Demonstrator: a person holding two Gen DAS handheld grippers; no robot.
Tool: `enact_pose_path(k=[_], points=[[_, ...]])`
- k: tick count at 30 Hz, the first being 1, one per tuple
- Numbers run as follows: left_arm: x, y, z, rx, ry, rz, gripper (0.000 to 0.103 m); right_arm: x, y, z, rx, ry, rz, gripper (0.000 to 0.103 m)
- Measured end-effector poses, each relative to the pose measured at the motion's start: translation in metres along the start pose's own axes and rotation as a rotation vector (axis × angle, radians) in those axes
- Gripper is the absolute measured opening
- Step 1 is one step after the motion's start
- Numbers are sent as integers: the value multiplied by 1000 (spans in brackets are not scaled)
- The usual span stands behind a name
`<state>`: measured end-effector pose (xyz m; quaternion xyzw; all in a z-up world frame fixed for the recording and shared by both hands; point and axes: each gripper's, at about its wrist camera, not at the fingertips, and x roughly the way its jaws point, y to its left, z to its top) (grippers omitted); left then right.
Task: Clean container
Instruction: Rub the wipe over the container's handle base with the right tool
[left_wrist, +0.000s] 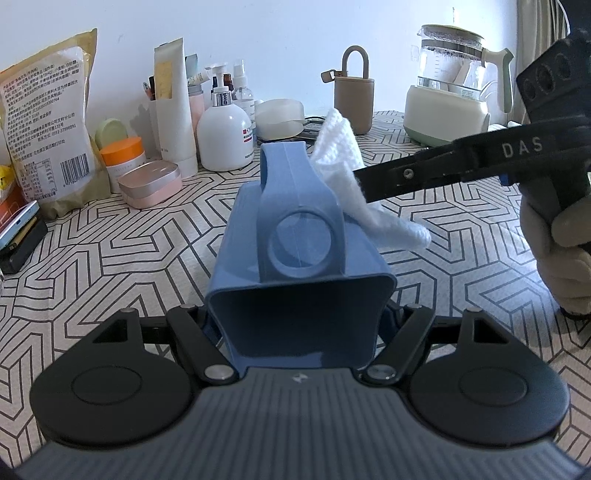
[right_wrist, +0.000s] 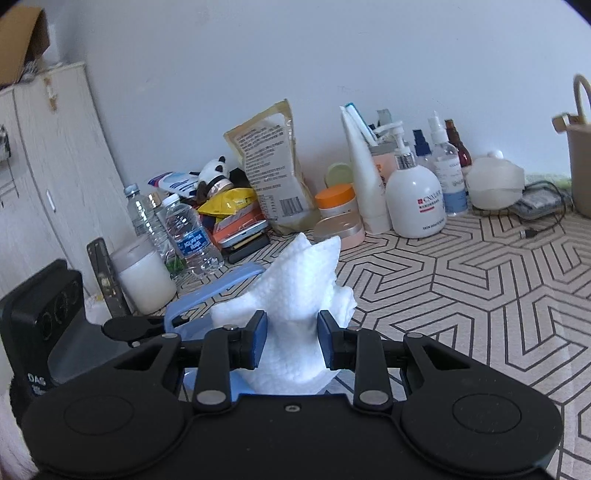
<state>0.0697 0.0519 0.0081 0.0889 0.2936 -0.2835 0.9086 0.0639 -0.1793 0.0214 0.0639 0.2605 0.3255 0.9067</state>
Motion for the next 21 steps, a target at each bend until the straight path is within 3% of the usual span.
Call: enact_pose_path(k=[7, 11, 15, 21], points=[[0, 1, 0, -11, -2, 10, 75, 2, -8, -2, 32, 20, -36, 34], [0, 3, 1, -30, -1, 16, 75, 5, -6, -5, 32, 44, -12, 35], [-1, 3, 1, -35, -8, 24, 75, 6, -15, -7, 109, 67, 106, 33], [-1, -1, 0, -7, -12, 32, 75, 2, -13, -8, 143, 61, 216, 30]])
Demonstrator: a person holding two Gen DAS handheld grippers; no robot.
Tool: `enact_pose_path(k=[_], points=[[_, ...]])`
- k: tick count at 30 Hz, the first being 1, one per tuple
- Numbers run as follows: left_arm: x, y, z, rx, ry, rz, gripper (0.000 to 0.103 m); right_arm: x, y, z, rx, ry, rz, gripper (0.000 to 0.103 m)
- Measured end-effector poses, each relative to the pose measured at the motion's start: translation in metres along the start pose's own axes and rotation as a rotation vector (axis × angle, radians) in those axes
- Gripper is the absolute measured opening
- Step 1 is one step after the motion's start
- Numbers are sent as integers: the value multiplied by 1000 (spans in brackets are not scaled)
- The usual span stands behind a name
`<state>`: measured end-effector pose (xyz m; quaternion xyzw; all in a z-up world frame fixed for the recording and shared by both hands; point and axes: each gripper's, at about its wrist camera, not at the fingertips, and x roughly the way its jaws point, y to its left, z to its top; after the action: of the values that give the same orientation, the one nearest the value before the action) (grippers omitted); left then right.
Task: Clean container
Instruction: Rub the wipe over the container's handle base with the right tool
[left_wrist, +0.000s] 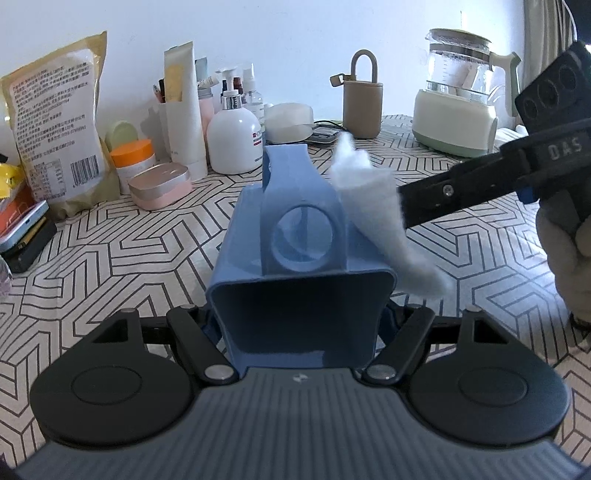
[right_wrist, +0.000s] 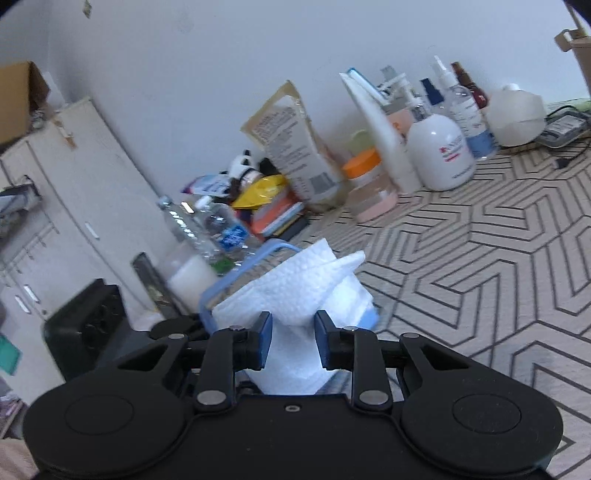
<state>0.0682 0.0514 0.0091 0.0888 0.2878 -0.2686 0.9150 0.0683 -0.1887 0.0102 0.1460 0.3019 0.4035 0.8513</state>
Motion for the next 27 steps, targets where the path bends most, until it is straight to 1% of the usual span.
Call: enact_pose_path(k=[1, 5, 14, 18, 22, 24, 25, 26, 27], points=[[0, 0, 0, -2, 2, 1, 75, 0, 2, 0, -6, 2, 13, 30], [0, 1, 0, -8, 0, -3, 75, 2, 7, -1, -26, 12, 18, 31], [-3, -4, 0, 21, -20, 1, 75, -1, -7, 2, 41, -18, -13, 32], [-6, -8, -1, 44, -38, 16, 75, 0, -11, 6, 57, -33, -31, 32], [-7, -9, -1, 49, -36, 17, 75, 0, -19, 8, 90, -44, -39, 37], [-6, -10, -1, 52, -35, 18, 75, 0, -19, 8, 93, -44, -39, 38], [-6, -11, -1, 54, -35, 18, 75, 1, -18, 8, 93, -38, -40, 41], [-6, -11, -1, 57, -35, 18, 75, 2, -18, 7, 94, -31, -40, 51], [-6, -12, -1, 62, -33, 18, 75, 4, -17, 7, 95, -18, -39, 57]])
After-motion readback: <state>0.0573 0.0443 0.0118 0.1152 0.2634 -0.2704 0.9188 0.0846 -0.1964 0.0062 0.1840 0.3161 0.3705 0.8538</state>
